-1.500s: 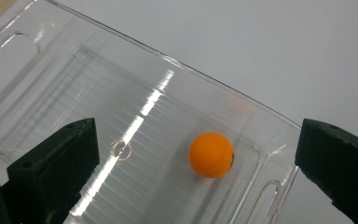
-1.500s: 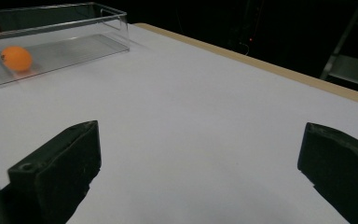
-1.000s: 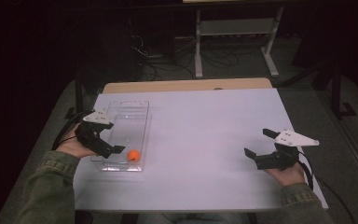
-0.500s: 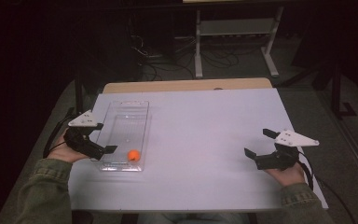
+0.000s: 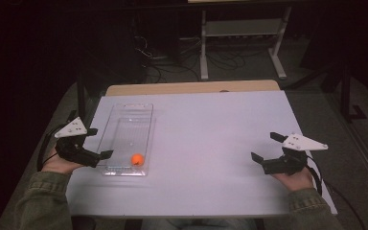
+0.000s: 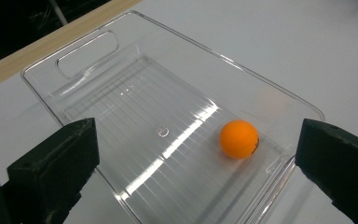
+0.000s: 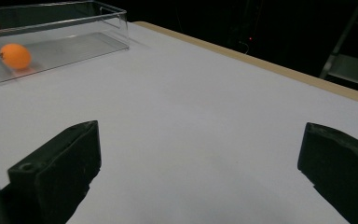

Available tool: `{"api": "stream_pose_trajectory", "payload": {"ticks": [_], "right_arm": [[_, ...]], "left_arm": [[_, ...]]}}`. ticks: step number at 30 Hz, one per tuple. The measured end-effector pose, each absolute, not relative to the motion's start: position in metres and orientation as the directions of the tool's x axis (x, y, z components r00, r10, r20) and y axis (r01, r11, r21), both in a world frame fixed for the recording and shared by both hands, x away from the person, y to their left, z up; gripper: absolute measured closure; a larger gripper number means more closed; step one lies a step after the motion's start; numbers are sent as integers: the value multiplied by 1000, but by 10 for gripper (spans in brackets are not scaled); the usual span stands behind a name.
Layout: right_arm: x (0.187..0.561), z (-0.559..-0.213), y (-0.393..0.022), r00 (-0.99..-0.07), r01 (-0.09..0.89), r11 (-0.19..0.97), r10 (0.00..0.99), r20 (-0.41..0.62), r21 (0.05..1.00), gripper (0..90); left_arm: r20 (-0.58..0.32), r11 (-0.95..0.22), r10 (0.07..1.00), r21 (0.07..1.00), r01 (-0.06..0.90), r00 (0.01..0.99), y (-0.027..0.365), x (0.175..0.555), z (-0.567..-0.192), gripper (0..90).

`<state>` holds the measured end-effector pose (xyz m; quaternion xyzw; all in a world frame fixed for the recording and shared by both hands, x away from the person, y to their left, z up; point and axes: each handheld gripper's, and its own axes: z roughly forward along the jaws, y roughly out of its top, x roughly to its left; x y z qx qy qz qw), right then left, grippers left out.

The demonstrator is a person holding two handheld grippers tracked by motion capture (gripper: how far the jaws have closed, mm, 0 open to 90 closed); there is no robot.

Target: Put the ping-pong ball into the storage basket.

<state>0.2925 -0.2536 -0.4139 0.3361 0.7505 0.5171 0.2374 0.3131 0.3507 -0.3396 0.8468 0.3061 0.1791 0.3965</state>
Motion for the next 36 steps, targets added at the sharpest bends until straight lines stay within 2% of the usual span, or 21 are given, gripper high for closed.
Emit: {"api": "stream_pose_trajectory", "payload": {"ticks": [23,36], "right_arm": [[292,-414,-253,-662,259,241,749,-9,935,0],[292,-416,-253,-663,253,238,748,-11,938,0]], "left_arm": [[20,-373,728,851,371,686,366,297,-367,0],[-34,-270,772,886,376,635,376,291,-382,0]]}}
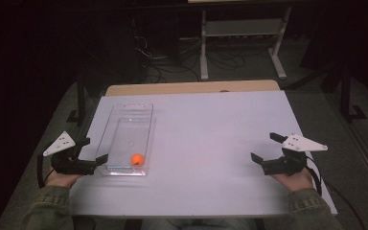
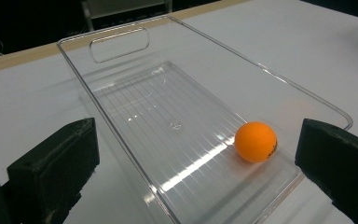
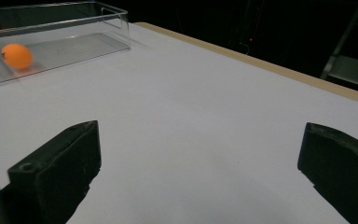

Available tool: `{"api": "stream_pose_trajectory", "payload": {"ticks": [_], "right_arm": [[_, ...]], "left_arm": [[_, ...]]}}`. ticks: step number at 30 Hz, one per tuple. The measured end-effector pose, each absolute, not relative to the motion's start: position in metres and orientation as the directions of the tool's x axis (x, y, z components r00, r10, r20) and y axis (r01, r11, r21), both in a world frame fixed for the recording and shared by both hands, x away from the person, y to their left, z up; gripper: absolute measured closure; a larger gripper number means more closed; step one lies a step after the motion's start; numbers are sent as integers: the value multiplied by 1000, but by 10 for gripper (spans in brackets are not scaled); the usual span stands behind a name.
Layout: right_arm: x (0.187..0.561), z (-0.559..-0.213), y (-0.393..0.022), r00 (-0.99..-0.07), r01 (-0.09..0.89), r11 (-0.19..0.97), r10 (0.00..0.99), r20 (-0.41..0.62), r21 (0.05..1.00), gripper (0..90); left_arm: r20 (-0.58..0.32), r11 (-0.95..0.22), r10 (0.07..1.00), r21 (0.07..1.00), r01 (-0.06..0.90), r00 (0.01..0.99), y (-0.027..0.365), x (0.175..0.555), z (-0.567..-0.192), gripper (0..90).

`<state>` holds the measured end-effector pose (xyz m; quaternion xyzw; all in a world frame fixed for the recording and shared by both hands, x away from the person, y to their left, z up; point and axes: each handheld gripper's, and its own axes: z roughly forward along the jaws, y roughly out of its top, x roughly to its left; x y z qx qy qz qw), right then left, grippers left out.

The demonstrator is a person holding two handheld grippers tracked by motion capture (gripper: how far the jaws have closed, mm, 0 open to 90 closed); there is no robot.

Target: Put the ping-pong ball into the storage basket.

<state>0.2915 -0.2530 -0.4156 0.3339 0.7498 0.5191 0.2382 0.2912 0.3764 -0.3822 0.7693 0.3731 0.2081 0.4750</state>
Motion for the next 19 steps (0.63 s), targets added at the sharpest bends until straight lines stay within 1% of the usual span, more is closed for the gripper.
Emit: {"api": "stream_pose_trajectory", "payload": {"ticks": [9,19], "right_arm": [[291,-415,-253,-669,249,237,743,-10,939,0],[290,-414,-252,-677,241,224,736,-2,944,0]], "left_arm": [[-63,-195,808,910,366,586,380,287,-395,0],[-30,-221,812,908,355,583,375,284,-398,0]]}}
